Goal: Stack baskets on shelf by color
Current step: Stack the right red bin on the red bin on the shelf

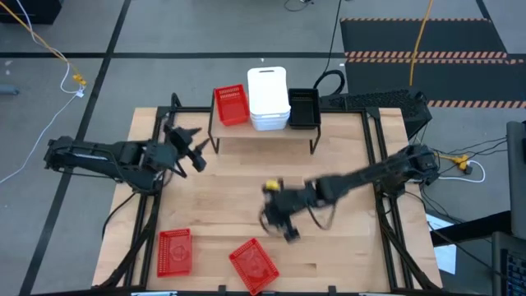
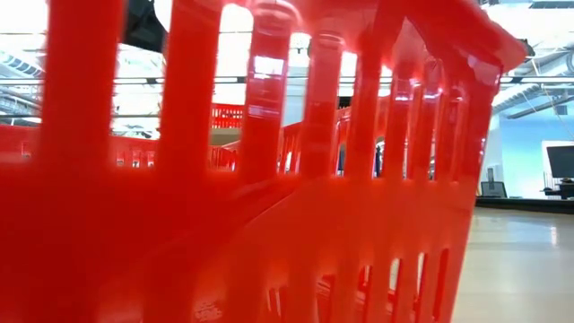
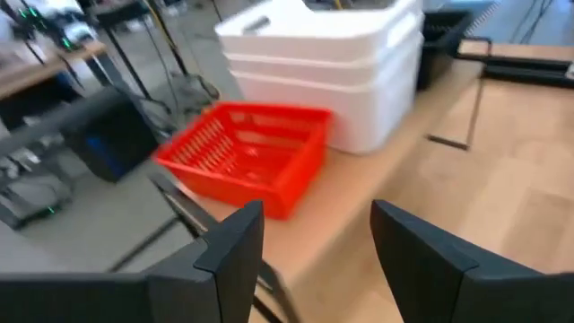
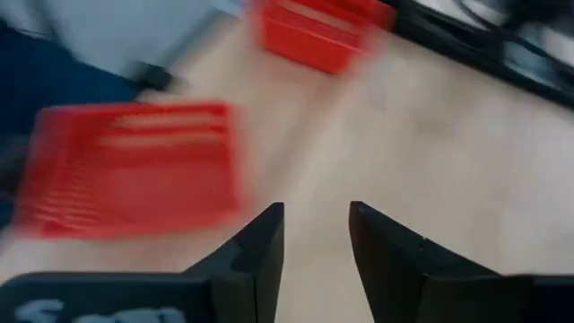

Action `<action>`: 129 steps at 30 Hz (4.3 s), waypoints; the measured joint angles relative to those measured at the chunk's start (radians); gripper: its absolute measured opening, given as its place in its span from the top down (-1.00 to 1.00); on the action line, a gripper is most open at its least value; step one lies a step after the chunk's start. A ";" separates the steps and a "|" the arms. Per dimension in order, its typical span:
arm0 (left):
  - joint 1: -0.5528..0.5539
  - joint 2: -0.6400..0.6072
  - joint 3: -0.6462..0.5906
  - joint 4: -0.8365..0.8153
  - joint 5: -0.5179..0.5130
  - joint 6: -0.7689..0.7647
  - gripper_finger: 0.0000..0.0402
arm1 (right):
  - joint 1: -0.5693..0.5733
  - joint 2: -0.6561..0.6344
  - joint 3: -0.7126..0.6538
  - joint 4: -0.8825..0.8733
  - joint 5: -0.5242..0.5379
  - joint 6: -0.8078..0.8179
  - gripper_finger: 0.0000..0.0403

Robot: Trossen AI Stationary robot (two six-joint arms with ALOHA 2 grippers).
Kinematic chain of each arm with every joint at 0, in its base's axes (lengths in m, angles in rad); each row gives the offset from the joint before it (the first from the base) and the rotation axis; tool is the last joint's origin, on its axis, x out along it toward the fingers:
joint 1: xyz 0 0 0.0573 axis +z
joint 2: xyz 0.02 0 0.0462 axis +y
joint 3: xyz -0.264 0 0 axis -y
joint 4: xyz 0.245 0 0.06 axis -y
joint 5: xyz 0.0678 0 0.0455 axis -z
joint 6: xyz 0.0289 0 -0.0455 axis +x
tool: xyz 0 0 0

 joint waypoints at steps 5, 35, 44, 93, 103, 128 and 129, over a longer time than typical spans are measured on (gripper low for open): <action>-0.094 0.117 0.000 0.038 0.001 -0.135 -0.03 | 0.158 0.031 -0.016 0.107 0.029 0.027 0.38; -0.658 0.398 0.001 0.509 -0.249 -0.267 -0.03 | 0.378 0.297 -0.016 0.280 0.155 0.301 0.24; -0.629 0.376 0.001 0.507 -0.258 -0.145 -0.03 | 0.359 0.354 -0.023 0.302 0.125 0.299 0.41; -0.297 0.201 0.001 0.510 -0.092 0.768 -0.03 | -0.281 0.023 0.045 0.380 0.366 -0.613 1.00; -0.139 0.331 0.001 0.561 0.017 0.846 -0.03 | -0.309 0.022 0.044 0.321 0.362 -0.520 0.99; -0.138 0.366 0.100 0.329 0.056 0.770 0.96 | -0.255 0.019 0.044 0.256 0.361 -0.501 0.90; -0.138 0.365 0.100 0.327 0.056 0.764 0.96 | -0.254 0.018 0.045 0.243 0.357 -0.481 0.85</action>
